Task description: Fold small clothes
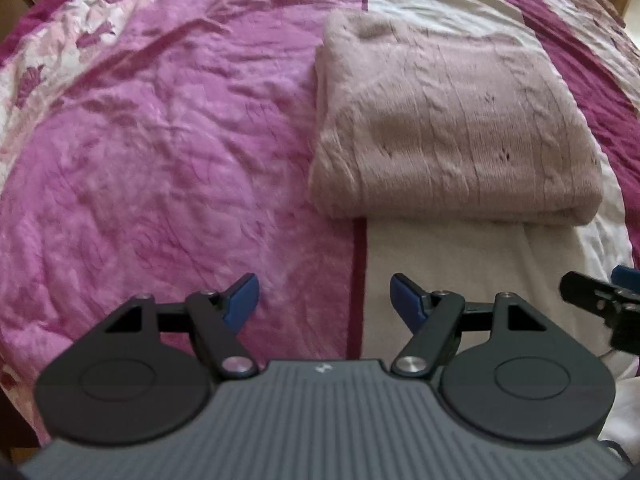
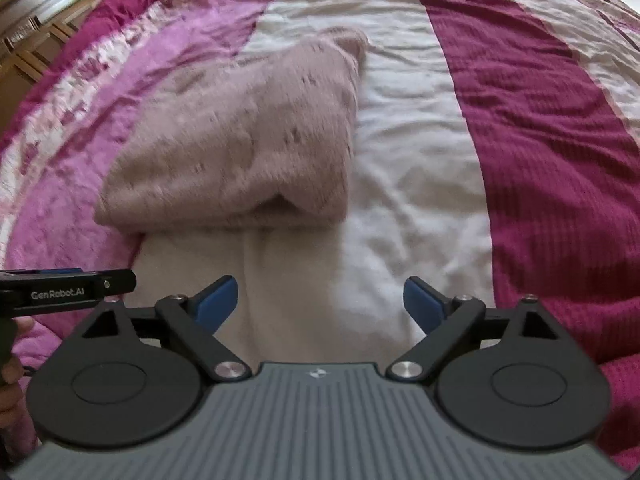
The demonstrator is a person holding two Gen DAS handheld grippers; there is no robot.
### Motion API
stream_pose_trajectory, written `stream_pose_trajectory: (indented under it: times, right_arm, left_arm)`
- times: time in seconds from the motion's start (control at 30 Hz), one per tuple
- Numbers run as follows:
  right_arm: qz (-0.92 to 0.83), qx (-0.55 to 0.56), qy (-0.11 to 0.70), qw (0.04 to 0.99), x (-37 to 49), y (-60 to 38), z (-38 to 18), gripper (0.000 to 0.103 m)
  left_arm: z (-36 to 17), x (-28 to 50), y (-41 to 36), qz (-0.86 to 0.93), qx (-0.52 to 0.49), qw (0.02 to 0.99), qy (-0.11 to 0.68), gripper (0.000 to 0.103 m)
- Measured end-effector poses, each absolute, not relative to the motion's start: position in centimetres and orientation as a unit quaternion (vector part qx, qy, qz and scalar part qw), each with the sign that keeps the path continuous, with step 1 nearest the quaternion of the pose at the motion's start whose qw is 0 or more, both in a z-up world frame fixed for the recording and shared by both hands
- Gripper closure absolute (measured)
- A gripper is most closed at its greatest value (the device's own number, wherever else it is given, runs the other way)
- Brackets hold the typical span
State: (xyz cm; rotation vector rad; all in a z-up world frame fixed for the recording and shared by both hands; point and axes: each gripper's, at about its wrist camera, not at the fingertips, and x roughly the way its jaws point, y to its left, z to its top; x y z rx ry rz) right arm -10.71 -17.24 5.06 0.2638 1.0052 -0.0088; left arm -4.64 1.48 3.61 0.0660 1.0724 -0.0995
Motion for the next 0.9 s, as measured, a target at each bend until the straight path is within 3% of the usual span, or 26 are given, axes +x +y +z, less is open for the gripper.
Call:
stream_pose_trajectory:
  times: [0.1,0.27,0.9]
  right_arm:
    - [-0.008,0.122,0.494,0.861,-10.7,-16.9,4.1,0.007]
    - [-0.02,0.12,0.497,0.859,-10.6,-16.6,3.1,0.003]
    - [-0.022,0.113,0.494,0.862,-10.3,-16.1,2.5,0.0]
  left_arm:
    - [3.3,-4.9,0.9,-0.04,0.046,0.858,0.51,0.029]
    - [2.6,-5.0,0.4,-0.039,0.054,0.854,0.516,0.017]
    - [2.2,-5.1,0.3,-0.036,0.061,0.854,0.516,0.016]
